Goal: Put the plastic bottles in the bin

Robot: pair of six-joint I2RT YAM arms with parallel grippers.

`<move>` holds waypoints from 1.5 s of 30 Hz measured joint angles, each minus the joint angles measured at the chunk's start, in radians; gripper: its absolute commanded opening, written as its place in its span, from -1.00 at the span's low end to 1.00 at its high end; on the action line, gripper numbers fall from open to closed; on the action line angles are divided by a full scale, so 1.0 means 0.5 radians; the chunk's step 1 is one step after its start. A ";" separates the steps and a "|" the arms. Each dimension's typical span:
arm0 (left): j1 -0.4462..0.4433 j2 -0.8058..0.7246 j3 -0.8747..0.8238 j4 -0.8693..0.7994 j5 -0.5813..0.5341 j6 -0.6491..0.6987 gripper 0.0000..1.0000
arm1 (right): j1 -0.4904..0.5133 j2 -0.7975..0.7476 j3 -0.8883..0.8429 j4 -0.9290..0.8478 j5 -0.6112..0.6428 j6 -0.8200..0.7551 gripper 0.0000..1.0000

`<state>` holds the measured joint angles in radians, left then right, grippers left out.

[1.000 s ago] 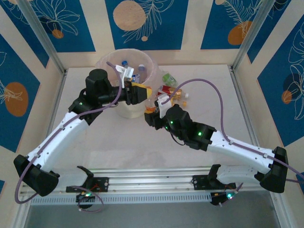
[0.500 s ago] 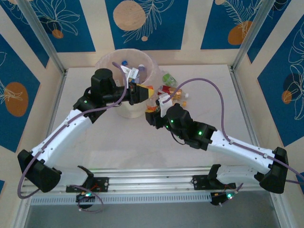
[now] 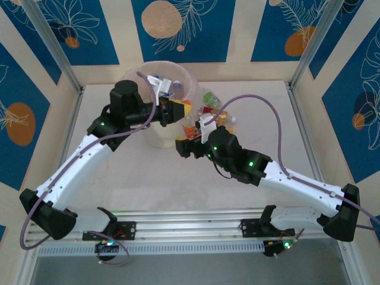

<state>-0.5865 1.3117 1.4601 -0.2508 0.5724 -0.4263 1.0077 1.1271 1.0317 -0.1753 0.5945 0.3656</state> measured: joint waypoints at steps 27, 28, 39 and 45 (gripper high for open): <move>0.684 0.661 1.207 -0.723 -0.906 0.410 -0.87 | -1.188 0.389 0.479 -0.871 -0.704 0.389 0.95; 0.689 0.712 1.239 -0.755 -0.901 0.419 -0.86 | -1.225 0.443 0.504 -0.881 -0.748 0.372 0.93; 0.698 1.133 1.434 -1.058 -0.836 0.472 -0.57 | -1.500 1.054 0.798 -0.886 -1.061 0.138 0.86; 0.698 1.246 1.527 -1.180 -0.778 0.514 -0.01 | -1.572 1.340 0.887 -0.883 -1.186 0.056 0.87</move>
<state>-0.2375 1.9347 2.2234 -0.8410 0.1833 -0.1692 0.2214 1.7969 1.4750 -0.6170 0.0013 0.3939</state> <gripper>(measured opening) 0.430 0.933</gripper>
